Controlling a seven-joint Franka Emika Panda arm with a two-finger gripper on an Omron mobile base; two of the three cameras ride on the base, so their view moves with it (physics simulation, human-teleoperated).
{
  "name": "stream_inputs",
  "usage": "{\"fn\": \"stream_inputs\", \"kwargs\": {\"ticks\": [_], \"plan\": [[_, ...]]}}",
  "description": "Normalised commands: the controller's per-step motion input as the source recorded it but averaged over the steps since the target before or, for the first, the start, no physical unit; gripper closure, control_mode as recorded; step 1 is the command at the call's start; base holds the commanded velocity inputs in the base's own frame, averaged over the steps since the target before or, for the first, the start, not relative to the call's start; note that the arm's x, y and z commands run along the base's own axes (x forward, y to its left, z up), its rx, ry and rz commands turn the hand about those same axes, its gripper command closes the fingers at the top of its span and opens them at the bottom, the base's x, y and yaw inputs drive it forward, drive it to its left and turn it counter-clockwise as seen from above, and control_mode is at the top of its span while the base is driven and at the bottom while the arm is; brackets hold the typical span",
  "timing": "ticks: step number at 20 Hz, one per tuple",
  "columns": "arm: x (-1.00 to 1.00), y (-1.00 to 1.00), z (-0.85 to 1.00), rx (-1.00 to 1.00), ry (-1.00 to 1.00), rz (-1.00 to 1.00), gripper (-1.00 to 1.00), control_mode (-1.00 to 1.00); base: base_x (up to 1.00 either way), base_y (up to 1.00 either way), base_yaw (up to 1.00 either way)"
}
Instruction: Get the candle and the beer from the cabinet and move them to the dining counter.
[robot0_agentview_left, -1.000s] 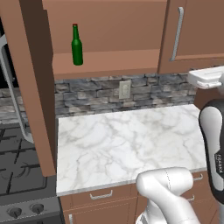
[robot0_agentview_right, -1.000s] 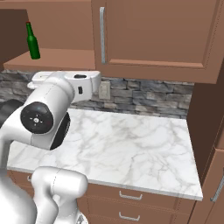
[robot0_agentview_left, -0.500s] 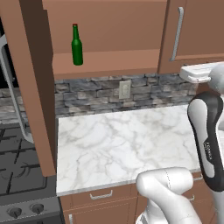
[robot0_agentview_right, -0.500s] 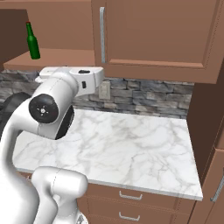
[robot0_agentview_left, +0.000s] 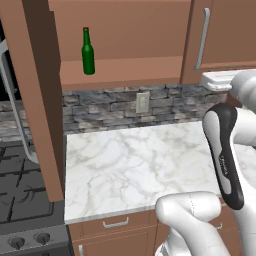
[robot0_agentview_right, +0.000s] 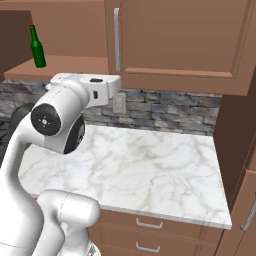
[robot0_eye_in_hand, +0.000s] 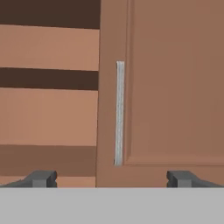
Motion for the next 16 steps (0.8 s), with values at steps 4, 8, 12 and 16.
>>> {"fn": "stream_inputs", "kwargs": {"ticks": [4,8,12,16], "plan": [[0.11,-0.17,0.0,0.0,-0.07,0.0,-1.0,-1.0,0.0,0.0,0.0],[0.18,-0.08,0.0,0.0,-0.06,0.0,-1.0,-1.0,0.0,0.0,0.0],[0.27,0.0,0.0,0.0,-0.04,0.0,-1.0,-1.0,0.0,0.0,0.0],[0.18,0.0,0.0,0.0,-0.02,0.0,-1.0,-1.0,0.0,0.0,0.0]]}}
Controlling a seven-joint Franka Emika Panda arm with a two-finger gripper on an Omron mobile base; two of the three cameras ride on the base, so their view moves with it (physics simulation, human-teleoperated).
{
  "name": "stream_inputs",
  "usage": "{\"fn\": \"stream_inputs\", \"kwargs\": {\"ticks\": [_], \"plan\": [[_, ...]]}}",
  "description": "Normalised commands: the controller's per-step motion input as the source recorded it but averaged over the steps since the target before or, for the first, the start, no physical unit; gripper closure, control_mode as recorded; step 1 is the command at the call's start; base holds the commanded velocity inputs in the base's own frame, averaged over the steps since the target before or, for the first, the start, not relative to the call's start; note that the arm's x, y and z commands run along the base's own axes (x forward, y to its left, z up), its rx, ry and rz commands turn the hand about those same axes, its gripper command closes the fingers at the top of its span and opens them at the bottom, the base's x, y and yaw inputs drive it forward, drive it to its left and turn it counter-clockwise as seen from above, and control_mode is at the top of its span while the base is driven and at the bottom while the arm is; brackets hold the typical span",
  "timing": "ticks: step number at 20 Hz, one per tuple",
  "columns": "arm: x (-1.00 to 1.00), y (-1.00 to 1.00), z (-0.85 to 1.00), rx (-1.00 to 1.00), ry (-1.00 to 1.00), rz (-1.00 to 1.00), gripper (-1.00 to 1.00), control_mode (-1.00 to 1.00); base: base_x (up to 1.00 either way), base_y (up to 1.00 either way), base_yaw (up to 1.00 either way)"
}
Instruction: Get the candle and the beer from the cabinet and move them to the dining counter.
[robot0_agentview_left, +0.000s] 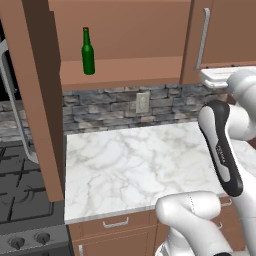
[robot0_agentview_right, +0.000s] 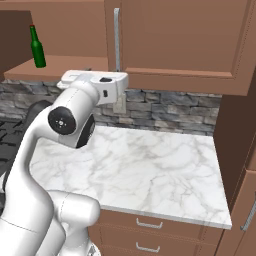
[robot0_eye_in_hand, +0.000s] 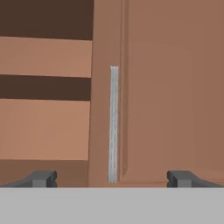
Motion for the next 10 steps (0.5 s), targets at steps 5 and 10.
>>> {"fn": "stream_inputs", "kwargs": {"ticks": [5,10], "plan": [[0.22,-0.01,0.0,0.0,-0.02,0.0,-1.0,-1.0,0.0,0.0,0.0],[0.26,-0.02,0.0,0.0,-0.02,0.0,-1.0,-1.0,0.0,0.0,0.0]]}}
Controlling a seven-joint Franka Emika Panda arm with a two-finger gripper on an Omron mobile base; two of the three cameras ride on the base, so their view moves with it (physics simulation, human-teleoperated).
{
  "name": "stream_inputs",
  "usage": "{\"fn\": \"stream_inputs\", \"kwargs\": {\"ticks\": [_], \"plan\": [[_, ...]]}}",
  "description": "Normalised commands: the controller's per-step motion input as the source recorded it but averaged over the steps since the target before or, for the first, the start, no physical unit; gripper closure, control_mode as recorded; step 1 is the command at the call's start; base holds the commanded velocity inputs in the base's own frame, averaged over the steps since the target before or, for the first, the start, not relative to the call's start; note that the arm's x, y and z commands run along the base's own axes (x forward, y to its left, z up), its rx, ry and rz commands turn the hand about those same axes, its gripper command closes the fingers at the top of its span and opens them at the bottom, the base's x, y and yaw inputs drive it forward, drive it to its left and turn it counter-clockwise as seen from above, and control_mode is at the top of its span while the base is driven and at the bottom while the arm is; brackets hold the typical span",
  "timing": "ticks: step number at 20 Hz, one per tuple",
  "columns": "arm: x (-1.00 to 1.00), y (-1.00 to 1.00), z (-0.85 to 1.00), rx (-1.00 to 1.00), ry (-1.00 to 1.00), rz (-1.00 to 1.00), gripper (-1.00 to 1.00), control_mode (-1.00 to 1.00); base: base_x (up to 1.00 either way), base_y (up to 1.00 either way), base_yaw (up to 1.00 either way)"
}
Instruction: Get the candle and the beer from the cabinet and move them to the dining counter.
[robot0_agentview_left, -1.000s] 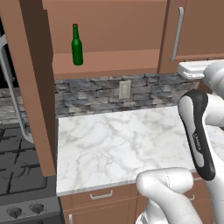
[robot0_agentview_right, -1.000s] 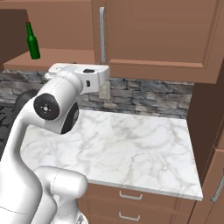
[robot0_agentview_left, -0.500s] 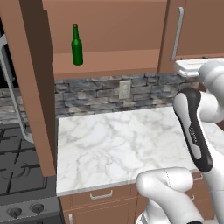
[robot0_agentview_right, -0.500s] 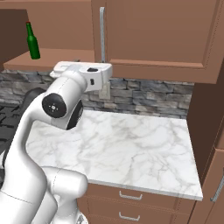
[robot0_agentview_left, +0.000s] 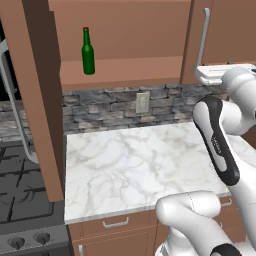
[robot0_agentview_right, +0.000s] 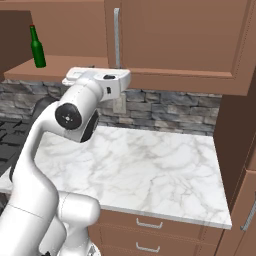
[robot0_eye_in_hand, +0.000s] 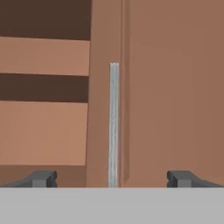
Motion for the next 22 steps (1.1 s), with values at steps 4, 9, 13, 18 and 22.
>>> {"fn": "stream_inputs", "kwargs": {"ticks": [4,9,13,18,22], "plan": [[0.29,-0.01,0.0,0.0,-0.01,0.0,-1.0,-1.0,0.0,0.0,0.0],[0.3,-0.01,0.0,0.0,-0.01,0.0,-1.0,-1.0,0.0,0.0,0.0],[0.26,-0.04,0.0,0.0,-0.02,0.0,-1.0,-1.0,0.0,0.0,0.0],[0.26,-0.03,0.0,0.0,-0.03,0.0,-1.0,-1.0,0.0,0.0,0.0],[0.23,-0.05,0.0,0.0,-0.02,0.0,-1.0,-1.0,0.0,0.0,0.0]]}}
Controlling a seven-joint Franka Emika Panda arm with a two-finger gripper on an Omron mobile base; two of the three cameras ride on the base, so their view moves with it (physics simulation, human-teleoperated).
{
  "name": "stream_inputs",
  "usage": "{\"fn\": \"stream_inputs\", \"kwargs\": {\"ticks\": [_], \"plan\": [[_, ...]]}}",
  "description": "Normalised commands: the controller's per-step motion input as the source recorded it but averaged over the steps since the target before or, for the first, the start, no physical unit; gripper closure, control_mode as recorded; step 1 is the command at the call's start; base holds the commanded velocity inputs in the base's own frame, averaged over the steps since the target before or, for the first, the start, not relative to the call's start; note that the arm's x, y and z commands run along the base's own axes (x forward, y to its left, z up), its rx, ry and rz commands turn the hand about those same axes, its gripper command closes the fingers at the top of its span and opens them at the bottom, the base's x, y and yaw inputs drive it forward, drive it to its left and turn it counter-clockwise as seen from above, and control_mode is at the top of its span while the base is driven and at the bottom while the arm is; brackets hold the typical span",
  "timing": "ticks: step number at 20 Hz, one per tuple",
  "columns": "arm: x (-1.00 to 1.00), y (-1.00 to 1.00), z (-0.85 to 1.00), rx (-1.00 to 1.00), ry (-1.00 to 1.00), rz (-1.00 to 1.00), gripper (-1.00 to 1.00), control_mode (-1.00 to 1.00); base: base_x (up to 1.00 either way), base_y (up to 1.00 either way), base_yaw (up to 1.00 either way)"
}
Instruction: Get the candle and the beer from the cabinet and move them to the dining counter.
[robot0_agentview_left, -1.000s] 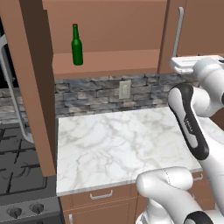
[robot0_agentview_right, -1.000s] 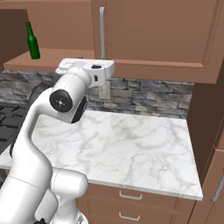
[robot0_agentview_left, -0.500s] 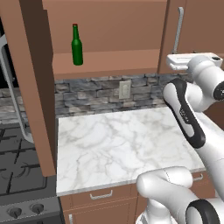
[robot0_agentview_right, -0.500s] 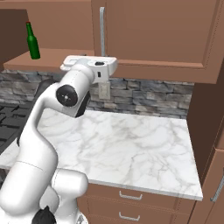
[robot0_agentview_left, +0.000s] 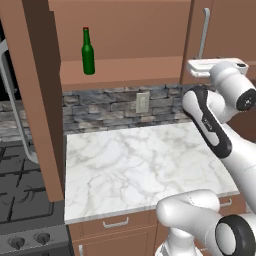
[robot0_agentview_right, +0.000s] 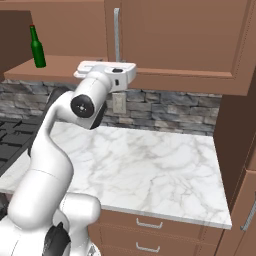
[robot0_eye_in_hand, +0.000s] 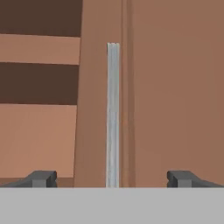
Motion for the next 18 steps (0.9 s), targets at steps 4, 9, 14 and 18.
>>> {"fn": "stream_inputs", "kwargs": {"ticks": [4,9,14,18], "plan": [[0.22,-0.02,0.0,0.0,0.0,0.0,-1.0,-1.0,0.0,0.0,0.0],[0.24,-0.02,0.0,0.0,0.0,0.0,-1.0,-1.0,0.0,0.0,0.0],[0.23,-0.02,0.0,0.0,0.0,0.0,-1.0,-1.0,0.0,0.0,0.0],[0.17,-0.03,0.0,0.0,0.0,0.0,-1.0,-1.0,0.0,0.0,0.0]]}}
